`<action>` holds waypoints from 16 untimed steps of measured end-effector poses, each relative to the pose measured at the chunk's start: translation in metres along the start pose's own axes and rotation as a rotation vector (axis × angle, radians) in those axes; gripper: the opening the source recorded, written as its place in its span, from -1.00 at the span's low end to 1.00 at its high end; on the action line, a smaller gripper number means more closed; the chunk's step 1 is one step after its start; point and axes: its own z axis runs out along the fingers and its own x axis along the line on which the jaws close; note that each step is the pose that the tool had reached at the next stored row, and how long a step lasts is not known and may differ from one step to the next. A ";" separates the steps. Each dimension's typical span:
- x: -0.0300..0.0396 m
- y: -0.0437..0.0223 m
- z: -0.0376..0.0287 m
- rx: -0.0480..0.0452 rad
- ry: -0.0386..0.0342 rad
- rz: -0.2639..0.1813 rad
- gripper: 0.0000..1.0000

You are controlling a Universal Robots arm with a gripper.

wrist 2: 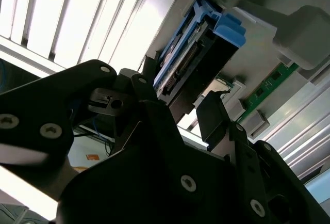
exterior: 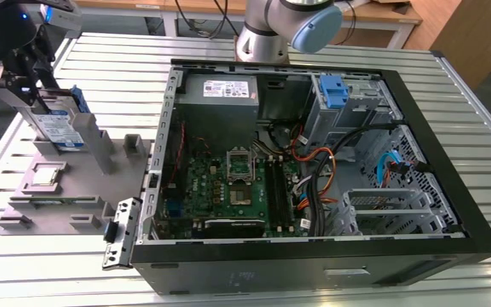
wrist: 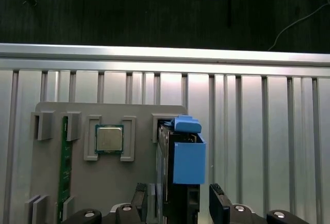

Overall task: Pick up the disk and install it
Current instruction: 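Pick up the disk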

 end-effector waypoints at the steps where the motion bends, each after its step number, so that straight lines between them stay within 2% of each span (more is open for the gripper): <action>1: 0.0000 0.0000 0.0000 0.0000 0.0000 0.000 0.18; 14: 0.0000 -0.0001 0.0002 0.0000 0.0000 0.000 0.15; 15: 0.0000 -0.0001 0.0002 0.0000 0.0000 0.000 0.01; 16: -0.0001 -0.0001 0.0002 0.0000 0.0000 0.000 0.01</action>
